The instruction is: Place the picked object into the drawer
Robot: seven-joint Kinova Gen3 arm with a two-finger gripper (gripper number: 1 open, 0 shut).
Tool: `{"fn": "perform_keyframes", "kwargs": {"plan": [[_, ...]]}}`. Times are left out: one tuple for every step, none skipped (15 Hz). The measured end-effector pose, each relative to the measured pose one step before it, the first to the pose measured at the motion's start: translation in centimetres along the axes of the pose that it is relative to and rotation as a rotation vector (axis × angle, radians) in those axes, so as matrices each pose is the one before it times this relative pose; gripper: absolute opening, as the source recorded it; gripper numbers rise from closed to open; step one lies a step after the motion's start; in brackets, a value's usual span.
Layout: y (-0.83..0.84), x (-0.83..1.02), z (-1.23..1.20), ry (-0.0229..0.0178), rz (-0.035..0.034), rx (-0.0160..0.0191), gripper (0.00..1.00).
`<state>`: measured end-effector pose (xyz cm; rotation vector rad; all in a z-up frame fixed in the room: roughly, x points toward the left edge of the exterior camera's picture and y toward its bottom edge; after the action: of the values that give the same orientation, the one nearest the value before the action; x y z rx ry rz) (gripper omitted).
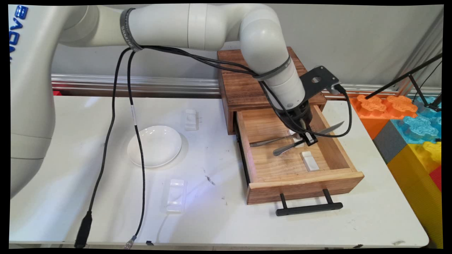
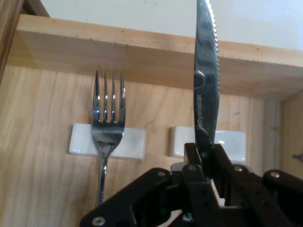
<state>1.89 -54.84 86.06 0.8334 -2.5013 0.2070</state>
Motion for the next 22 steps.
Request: {"fn": "perform_keyframes", "kwargs": {"plan": [[-0.074, -0.128, 0.282, 0.00037, 0.00046, -0.00012, 0.00], [-0.080, -0.110, 0.213, 0.00079, 0.00011, -0.00011, 0.00], [-0.087, -0.134, 0.214, 0.00063, 0.00036, -0.00039, 0.00], [-0.091, -0.160, 0.182, 0.00010, 0.00046, -0.00056, 0.00], [-0.078, -0.141, 0.147, -0.00010, 0.00035, -0.00051, 0.00], [-0.057, -0.101, 0.082, -0.00033, 0.00020, -0.00035, 0.00], [-0.078, -0.144, 0.108, -0.00001, 0.00033, -0.00058, 0.00], [-0.070, -0.167, 0.122, -0.00076, 0.00060, -0.00114, 0.00], [-0.048, -0.142, 0.076, -0.00039, 0.00040, -0.00140, 0.00], [-0.053, -0.175, 0.074, -0.00057, 0.00055, -0.00162, 0.00], [-0.026, -0.189, 0.034, -0.00100, 0.00058, -0.00239, 0.00], [-0.020, -0.205, 0.012, -0.00144, 0.00080, -0.00243, 0.00], [-0.018, -0.186, 0.006, -0.00113, 0.00079, -0.00214, 0.00], [-0.018, -0.159, -0.002, -0.00094, 0.00064, -0.00171, 0.00], [-0.010, -0.148, 0.000, -0.00096, 0.00081, -0.00160, 0.00], [-0.016, -0.199, 0.013, -0.00097, 0.00114, -0.00223, 0.00], [-0.020, -0.187, 0.034, -0.00057, 0.00141, -0.00192, 0.00], [-0.036, -0.169, 0.035, -0.00107, 0.00083, -0.00108, 0.00], [-0.032, -0.172, 0.052, -0.00041, 0.00119, -0.00150, 0.00], [-0.040, -0.166, 0.055, -0.00070, 0.00092, -0.00112, 0.00], [-0.030, -0.129, 0.059, -0.00062, 0.00086, -0.00095, 0.00], [-0.059, -0.149, 0.078, -0.00017, 0.00067, -0.00067, 0.00]]}}
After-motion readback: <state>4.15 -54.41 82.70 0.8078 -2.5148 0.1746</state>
